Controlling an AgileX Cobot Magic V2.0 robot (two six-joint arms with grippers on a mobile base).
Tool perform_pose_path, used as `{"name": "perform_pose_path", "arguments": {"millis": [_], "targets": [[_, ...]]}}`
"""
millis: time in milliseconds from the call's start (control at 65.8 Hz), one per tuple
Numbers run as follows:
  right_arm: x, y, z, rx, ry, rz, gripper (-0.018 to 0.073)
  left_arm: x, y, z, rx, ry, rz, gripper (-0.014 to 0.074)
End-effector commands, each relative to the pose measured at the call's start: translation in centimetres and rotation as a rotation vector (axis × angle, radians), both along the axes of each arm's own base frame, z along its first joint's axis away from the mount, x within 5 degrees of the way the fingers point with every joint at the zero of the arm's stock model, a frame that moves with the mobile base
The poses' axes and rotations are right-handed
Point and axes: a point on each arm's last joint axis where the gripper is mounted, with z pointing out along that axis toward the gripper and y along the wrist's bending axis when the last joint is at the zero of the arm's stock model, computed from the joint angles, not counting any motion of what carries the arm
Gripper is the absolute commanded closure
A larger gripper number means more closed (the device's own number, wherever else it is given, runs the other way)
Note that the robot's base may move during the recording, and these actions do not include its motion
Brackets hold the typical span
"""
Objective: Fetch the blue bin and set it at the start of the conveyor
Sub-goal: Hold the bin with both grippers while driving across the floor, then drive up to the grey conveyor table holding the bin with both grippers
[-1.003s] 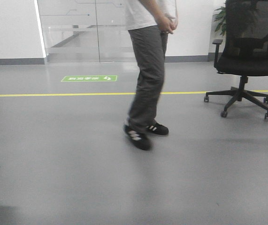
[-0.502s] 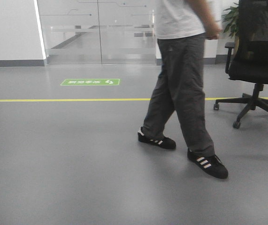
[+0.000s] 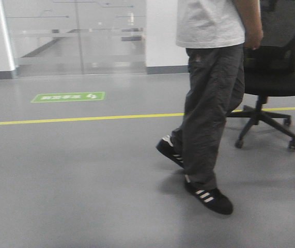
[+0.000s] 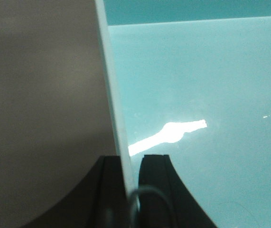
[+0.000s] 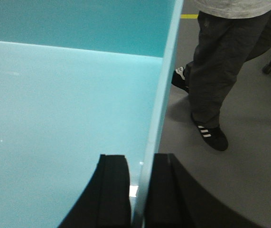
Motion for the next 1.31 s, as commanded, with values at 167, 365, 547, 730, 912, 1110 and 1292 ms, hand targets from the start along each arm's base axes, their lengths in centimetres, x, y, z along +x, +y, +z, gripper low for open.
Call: {"name": "perform_pose_path", "arguments": {"millis": [167, 365, 547, 730, 912, 1110, 1292], "targets": [[-0.27, -0.19, 1.40, -0.009, -0.109, -0.006, 0.0712, -0.20, 0.44, 0.79, 0.013, -0.055, 0.005, 0.0708], [-0.22, -0.19, 1.50, -0.007, -0.121, -0.008, 0.0712, -0.19, 0.46, 0.79, 0.015, -0.056, 0.006, 0.0708], [-0.22, -0.19, 1.50, -0.007, -0.121, -0.008, 0.0712, -0.19, 0.47, 0.80, 0.016, -0.056, 0.007, 0.0708], [-0.22, -0.19, 1.50, -0.007, -0.121, -0.008, 0.0712, -0.18, 0.49, 0.80, 0.018, -0.057, 0.008, 0.0708], [-0.21, -0.19, 1.52, -0.006, -0.123, -0.008, 0.0712, -0.18, 0.49, 0.80, 0.018, -0.057, 0.008, 0.0708], [-0.21, -0.19, 1.52, -0.006, -0.123, -0.008, 0.0712, -0.18, 0.49, 0.80, 0.018, -0.057, 0.008, 0.0708], [-0.21, -0.19, 1.52, -0.006, -0.123, -0.008, 0.0712, -0.18, 0.49, 0.80, 0.018, -0.057, 0.008, 0.0708]]}}
